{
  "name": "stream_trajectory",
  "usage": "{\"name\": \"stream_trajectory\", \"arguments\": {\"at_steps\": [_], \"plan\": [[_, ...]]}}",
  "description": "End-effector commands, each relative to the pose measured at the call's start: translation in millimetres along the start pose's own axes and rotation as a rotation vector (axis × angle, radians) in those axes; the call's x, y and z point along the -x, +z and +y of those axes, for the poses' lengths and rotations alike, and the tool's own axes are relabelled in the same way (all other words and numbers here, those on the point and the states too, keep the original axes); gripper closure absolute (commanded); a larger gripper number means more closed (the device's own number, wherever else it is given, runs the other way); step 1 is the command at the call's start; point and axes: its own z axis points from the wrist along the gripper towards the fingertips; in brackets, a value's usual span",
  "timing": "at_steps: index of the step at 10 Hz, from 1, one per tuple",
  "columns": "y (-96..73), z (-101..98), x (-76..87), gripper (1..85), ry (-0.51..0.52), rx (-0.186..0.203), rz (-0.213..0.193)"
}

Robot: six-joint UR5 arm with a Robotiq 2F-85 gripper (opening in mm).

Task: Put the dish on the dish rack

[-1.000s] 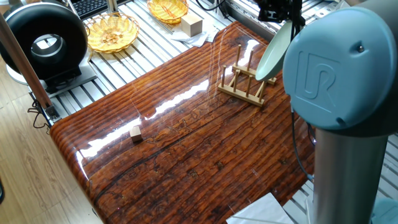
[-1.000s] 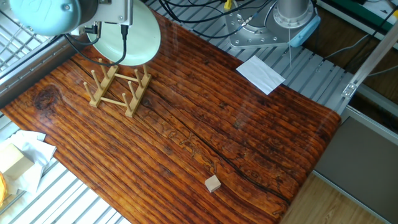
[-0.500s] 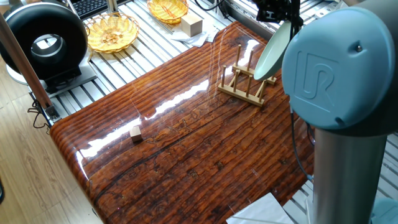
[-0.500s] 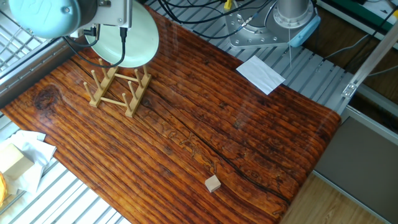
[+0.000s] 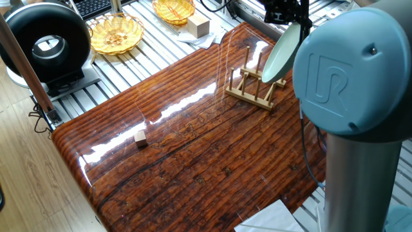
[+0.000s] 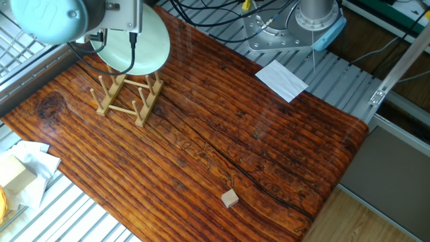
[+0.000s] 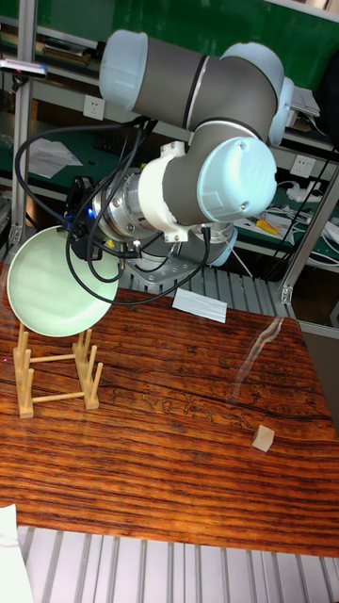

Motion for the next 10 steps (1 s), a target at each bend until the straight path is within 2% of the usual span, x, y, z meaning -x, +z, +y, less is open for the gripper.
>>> {"name": "stream_trajectory", "arguments": {"at_steps": [1,5,10], "plan": [[5.0,-3.6,1.5,84.7,-0.008,-0.011,-0.003],[10.1,-7.6,4.2,84.7,-0.014,-0.019,-0.01],[14.1,-1.0,7.6,84.7,-0.025,-0.004,-0.019]]}}
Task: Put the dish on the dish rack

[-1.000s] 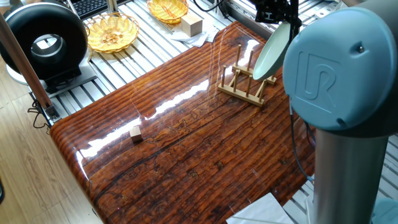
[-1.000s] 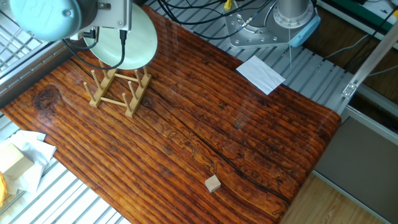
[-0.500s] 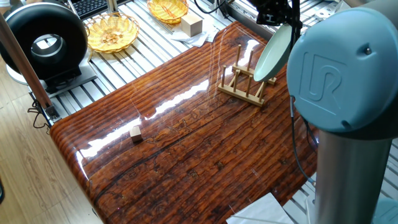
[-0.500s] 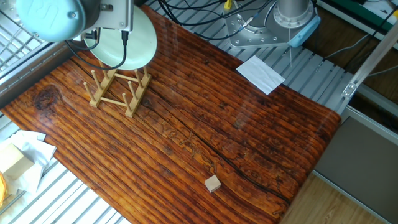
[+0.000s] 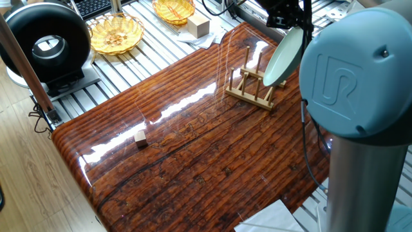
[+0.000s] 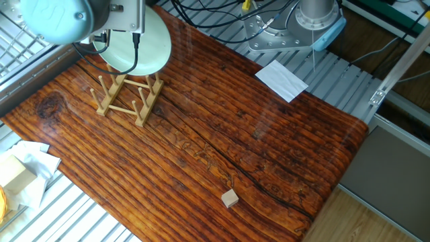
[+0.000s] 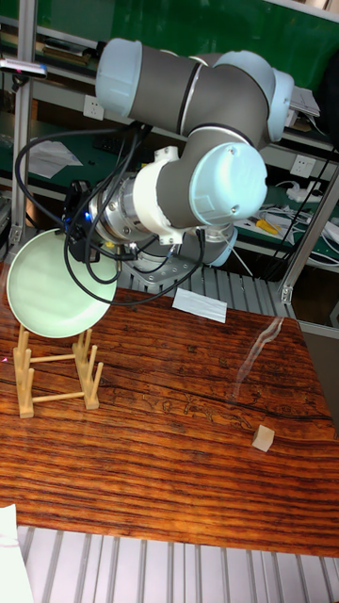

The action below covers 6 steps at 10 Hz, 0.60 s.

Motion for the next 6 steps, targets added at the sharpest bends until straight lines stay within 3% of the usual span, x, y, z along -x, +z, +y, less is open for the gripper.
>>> {"name": "stream_trajectory", "arguments": {"at_steps": [1,6], "plan": [[3.0,1.4,3.7,84.7,-0.02,-0.001,-0.011],[5.4,2.9,3.8,84.7,-0.037,0.007,-0.01]]}}
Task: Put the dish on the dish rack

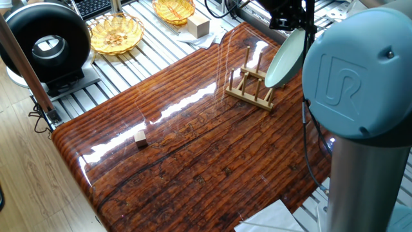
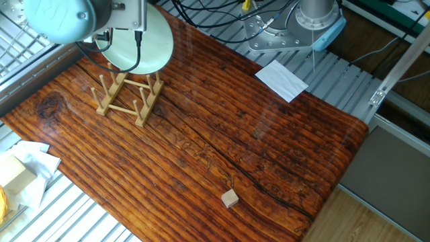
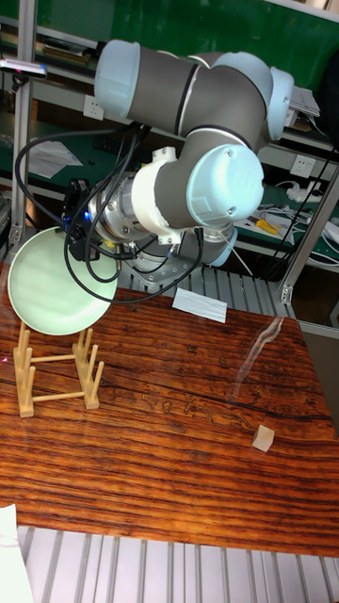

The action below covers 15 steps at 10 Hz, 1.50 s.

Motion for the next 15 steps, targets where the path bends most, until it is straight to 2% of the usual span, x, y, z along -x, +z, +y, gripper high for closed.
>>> {"name": "stream_trajectory", "arguments": {"at_steps": [1,7,10,13,15], "plan": [[0.9,-1.3,2.7,84.7,-0.014,-0.004,-0.01],[1.4,-2.1,8.8,84.7,-0.046,-0.006,-0.032],[1.0,3.9,8.3,84.7,-0.076,0.017,-0.032],[1.3,3.3,10.5,84.7,-0.09,0.015,-0.039],[1.6,6.5,9.1,84.7,-0.1,0.029,-0.034]]}}
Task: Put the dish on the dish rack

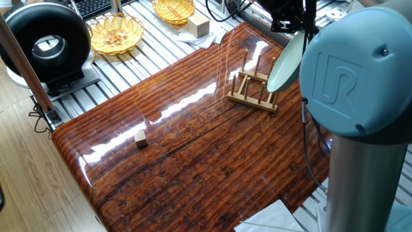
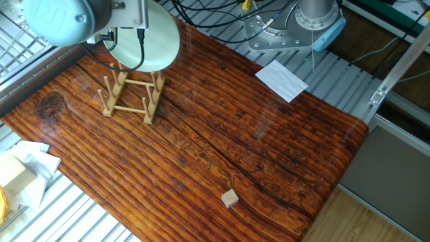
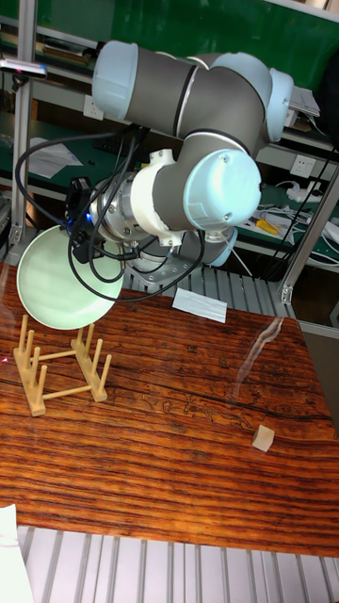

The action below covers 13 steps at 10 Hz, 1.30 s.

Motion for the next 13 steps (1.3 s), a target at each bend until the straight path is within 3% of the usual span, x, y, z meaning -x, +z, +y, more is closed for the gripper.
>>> {"name": "stream_trajectory", "arguments": {"at_steps": [1,6,13], "plan": [[0.2,2.5,0.7,84.7,-0.013,0.01,-0.003],[-0.6,8.8,-5.2,84.7,-0.002,0.037,0.018],[0.9,7.4,-9.3,84.7,-0.006,0.045,0.034]]}}
